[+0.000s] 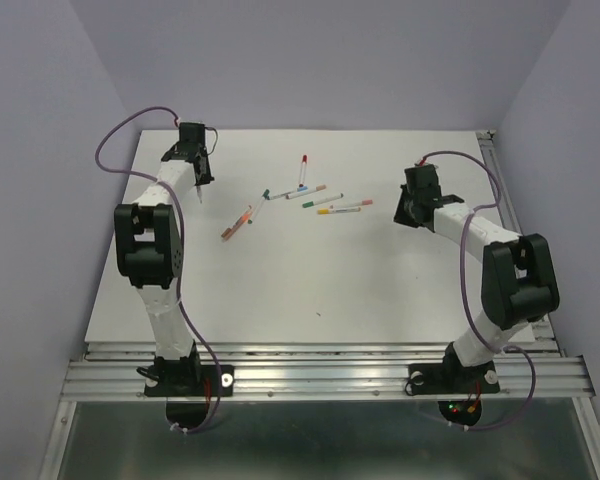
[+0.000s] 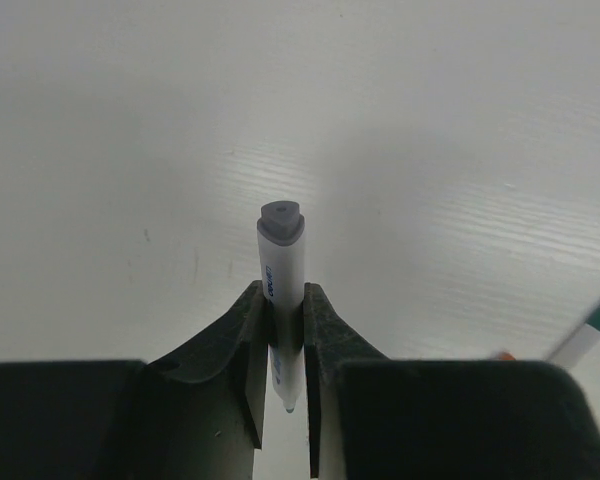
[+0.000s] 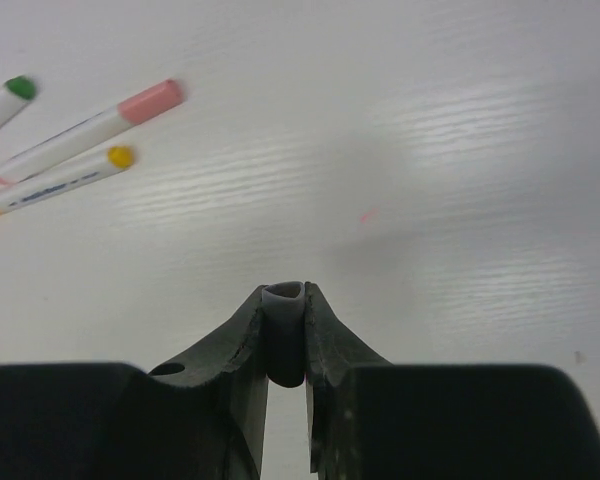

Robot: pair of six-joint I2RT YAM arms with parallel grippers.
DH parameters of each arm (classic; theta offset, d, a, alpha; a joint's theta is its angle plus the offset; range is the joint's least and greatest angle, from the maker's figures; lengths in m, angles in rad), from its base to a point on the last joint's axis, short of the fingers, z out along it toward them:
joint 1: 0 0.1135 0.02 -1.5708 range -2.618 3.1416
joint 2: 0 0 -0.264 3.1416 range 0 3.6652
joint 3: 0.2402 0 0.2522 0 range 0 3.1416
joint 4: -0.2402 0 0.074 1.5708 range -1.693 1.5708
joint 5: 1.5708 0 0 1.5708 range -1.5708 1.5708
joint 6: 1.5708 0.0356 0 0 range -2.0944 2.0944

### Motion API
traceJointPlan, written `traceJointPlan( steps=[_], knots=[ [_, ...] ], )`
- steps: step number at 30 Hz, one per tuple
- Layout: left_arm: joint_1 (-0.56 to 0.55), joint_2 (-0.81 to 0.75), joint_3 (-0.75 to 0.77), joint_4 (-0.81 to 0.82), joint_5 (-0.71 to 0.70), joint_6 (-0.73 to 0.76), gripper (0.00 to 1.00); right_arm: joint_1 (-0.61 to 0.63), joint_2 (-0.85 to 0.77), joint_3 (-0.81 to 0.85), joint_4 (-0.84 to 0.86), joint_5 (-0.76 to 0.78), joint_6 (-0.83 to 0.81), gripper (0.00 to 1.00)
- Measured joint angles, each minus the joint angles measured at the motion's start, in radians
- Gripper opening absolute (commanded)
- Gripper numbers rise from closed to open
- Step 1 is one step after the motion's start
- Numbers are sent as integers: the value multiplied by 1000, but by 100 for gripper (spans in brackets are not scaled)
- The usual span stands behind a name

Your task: Open the pen caps

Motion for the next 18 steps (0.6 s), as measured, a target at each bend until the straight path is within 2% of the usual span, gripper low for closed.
traceJointPlan(
  steps=[7,14,17,18],
  knots=[
    [19,137,86,-63,-50,58,1,-32,159,81,-66,157,-51,8],
    [19,208,123,-89,-48,92,14,-36,236,114,-99,196,-72,14],
    [20,225,125,-92,-48,103,16,-36,249,123,-105,203,-75,17],
    [20,230,125,-96,-48,106,20,-36,250,124,-105,203,-75,17]
  ],
)
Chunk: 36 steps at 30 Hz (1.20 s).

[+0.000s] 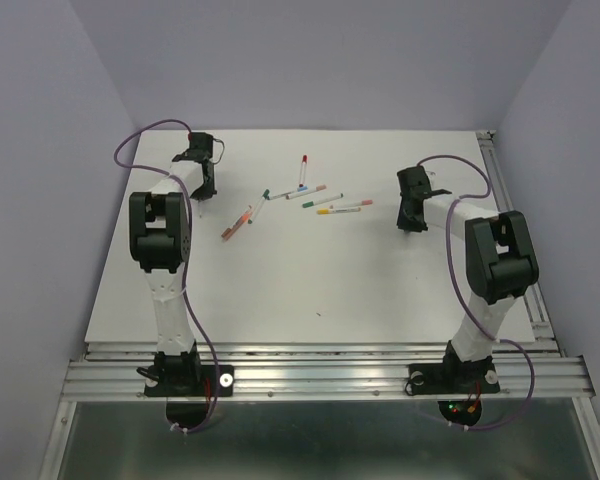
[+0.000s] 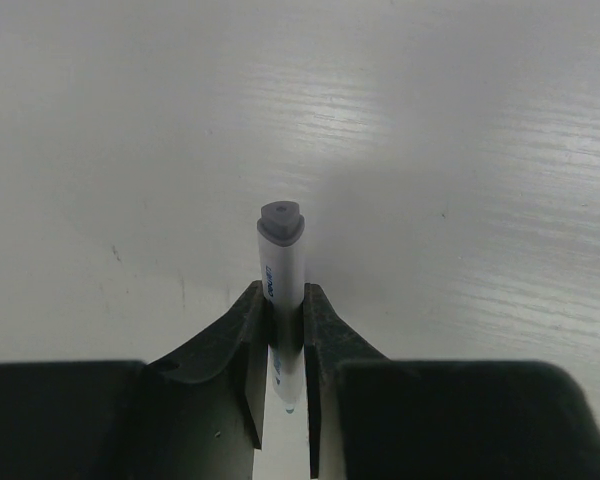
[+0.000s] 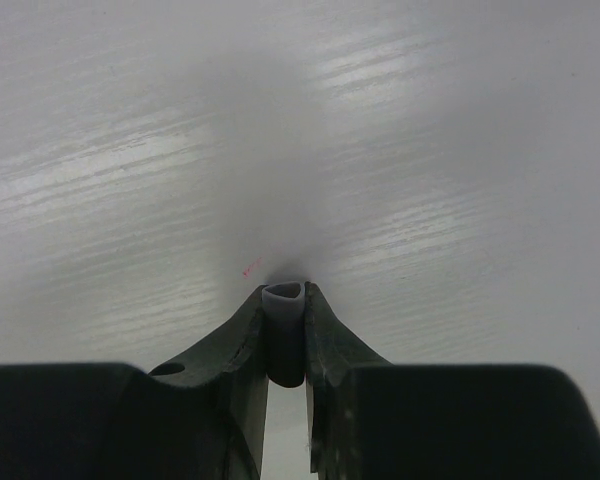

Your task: Open the pen caps

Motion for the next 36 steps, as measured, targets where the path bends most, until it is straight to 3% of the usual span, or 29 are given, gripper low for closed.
traceJointPlan(
  steps=[8,11,20,21,24,33,36],
  knots=[
    [0,11,0,-3,13,9,38,0,5,5,-1,-4,0,21],
    [0,11,0,-3,26,11,53,0,5,5,0,-14,1,23],
    [6,11,0,0,73,11,64,0,5,5,3,-31,2,26],
    [6,10,0,2,85,10,67,0,5,5,4,-32,2,32],
    [10,-3,-9,11,130,6,87,0,5,3,12,-39,5,33],
    [10,-174,-70,55,269,-33,95,0,0,-10,39,-55,6,36],
    [10,-238,-108,93,309,-34,95,0,-2,-12,39,-56,9,50]
  ],
)
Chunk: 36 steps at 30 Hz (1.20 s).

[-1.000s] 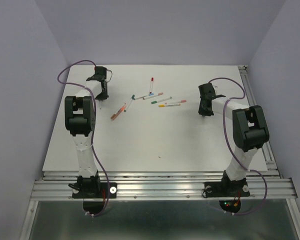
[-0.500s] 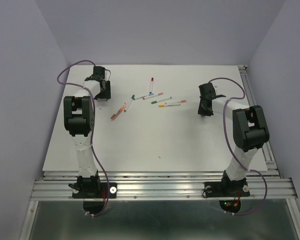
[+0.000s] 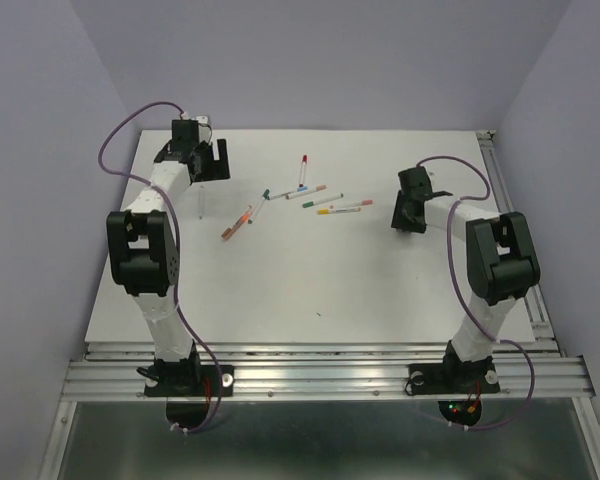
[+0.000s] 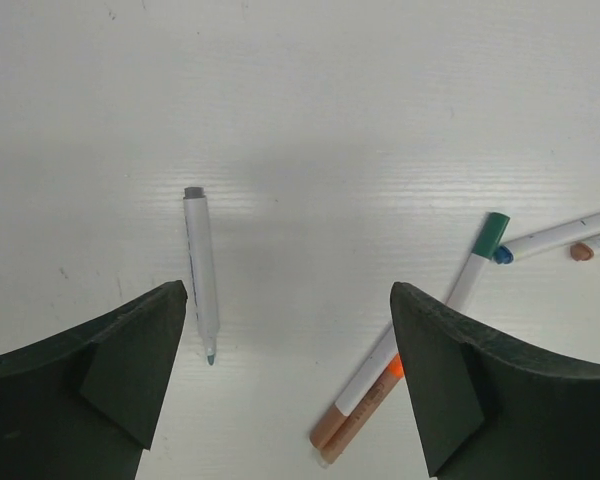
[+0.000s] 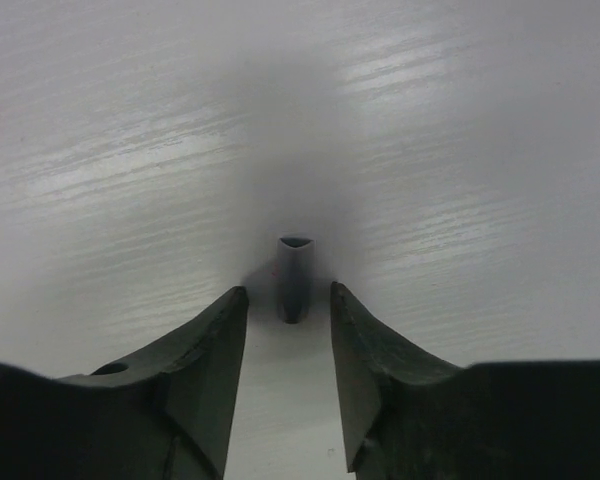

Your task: Open the pen caps

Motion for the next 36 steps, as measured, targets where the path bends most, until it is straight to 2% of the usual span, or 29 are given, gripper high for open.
traceJointPlan(
  steps=[3,4,5,6,8,16,23,36],
  knots=[
    [0,-25,-27,23,28,3,95,0,-12,-13,0,-11,3,69],
    [0,-26,-33,29,35,5,95,0,-15,-16,-1,-17,0,83],
    [0,-26,-43,35,43,5,95,0,-22,-19,-1,-23,1,89],
    [0,-26,-56,39,51,5,96,0,-27,-19,-1,-25,6,100],
    [0,-26,-85,43,66,5,99,0,-44,-19,0,-39,5,100],
    [-24,-25,-170,50,77,10,99,0,-202,-49,6,-134,3,100],
    [-94,18,-125,50,42,25,99,0,-380,-122,23,-255,3,100],
    [-163,144,-23,3,-63,79,96,0,-441,-163,22,-302,3,100]
  ],
)
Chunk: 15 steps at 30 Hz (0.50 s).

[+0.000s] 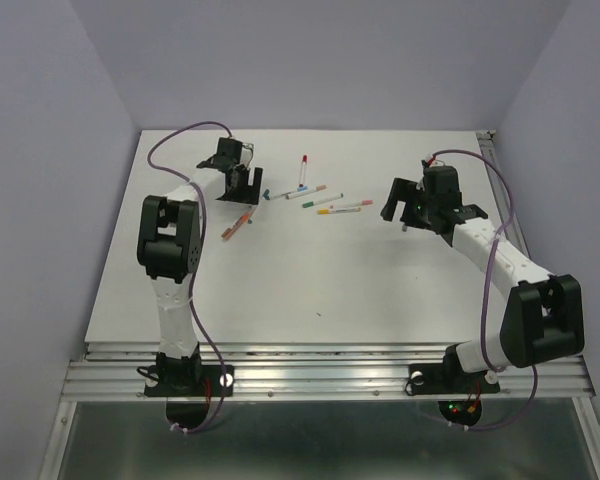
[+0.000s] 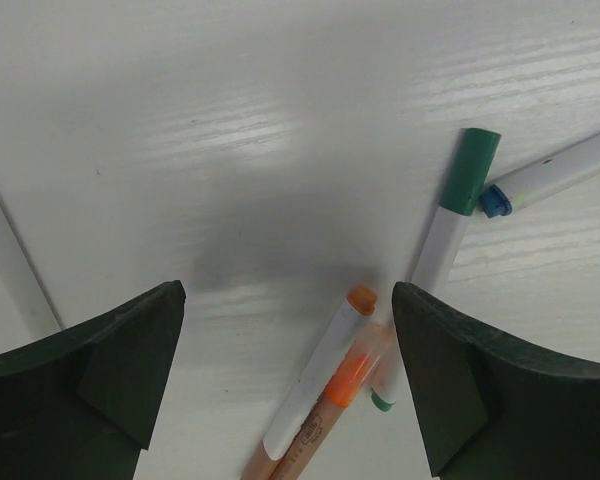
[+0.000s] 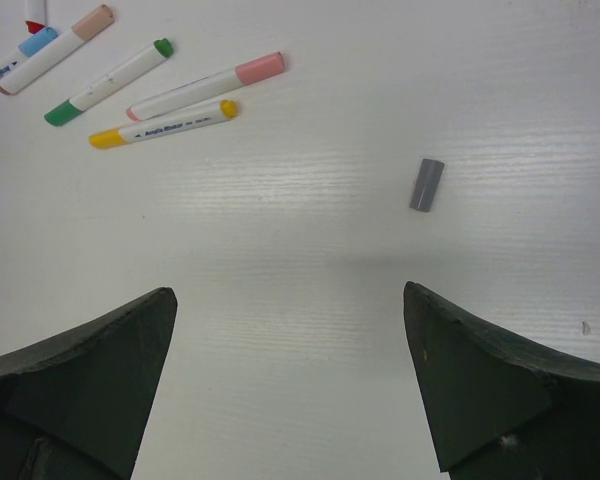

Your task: Open the pen caps

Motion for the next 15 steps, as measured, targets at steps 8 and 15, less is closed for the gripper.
traceJointPlan(
  steps=[8,15],
  knots=[
    [2,7,-1,-21,-19,3,92,0,0,0,0,0,0,100],
    [1,3,-46,12,-18,14,90,0,0,0,0,1,0,100]
  ],
)
